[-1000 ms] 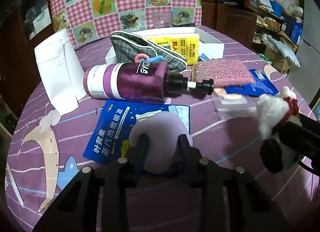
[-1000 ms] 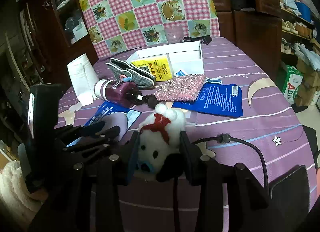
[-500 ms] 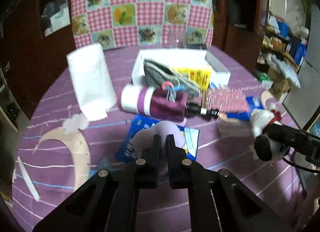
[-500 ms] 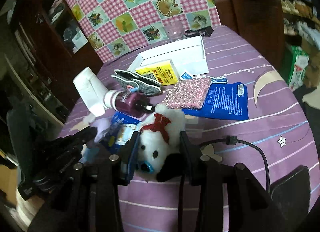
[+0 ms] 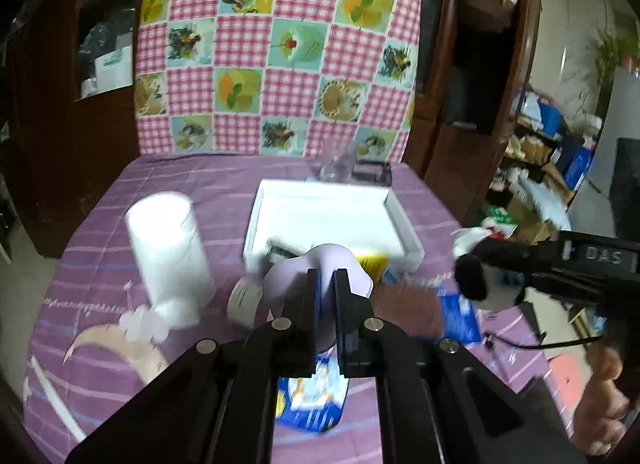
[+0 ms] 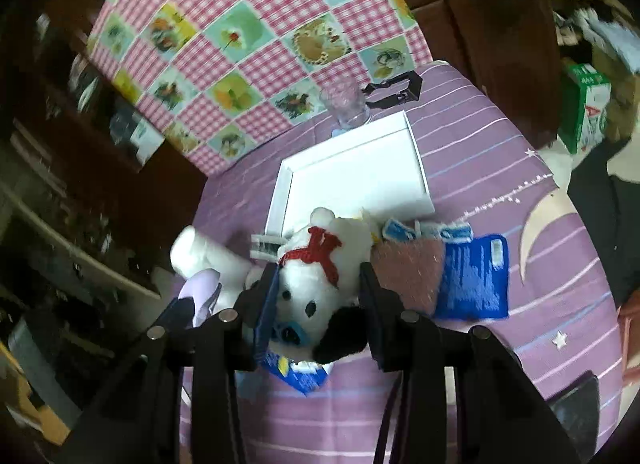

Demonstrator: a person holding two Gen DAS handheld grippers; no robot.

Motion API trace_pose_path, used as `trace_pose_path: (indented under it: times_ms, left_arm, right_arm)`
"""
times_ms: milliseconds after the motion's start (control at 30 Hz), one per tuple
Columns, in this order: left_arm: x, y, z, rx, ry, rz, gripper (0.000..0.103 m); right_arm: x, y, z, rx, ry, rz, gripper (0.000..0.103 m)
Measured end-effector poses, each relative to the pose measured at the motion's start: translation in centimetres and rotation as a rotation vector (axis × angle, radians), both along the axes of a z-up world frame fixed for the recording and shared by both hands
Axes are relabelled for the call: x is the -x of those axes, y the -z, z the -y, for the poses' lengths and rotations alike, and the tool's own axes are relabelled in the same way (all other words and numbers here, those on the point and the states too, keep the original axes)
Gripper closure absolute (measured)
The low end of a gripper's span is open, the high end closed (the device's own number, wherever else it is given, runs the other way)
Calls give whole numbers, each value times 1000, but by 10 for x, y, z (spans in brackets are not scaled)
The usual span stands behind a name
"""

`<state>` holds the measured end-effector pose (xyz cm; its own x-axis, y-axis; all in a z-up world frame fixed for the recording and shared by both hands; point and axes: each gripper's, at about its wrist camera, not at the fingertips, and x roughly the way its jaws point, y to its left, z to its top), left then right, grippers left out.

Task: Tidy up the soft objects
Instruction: 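Carry the lavender pad and plush toy over the white box with both tools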

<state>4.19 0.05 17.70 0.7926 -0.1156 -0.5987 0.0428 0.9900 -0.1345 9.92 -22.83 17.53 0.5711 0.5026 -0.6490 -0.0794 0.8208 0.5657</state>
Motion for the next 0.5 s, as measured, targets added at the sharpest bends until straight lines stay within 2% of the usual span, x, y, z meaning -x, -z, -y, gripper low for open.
trace_pose_path:
  times_ms: [100, 233, 367, 500]
  left_arm:
    - [-27, -8, -1, 44, 16, 11, 98]
    - [-75, -10, -7, 173, 35, 1, 98]
    - [-131, 1, -2, 183, 23, -3, 98]
    - [-175, 27, 2, 266, 67, -55, 98]
  right_arm:
    - [-31, -4, -3, -36, 30, -32, 62]
    - [-75, -3, -6, -53, 70, -59, 62]
    - [-116, 8, -1, -67, 97, -65, 62]
    - [-149, 33, 14, -101, 151, -61, 62]
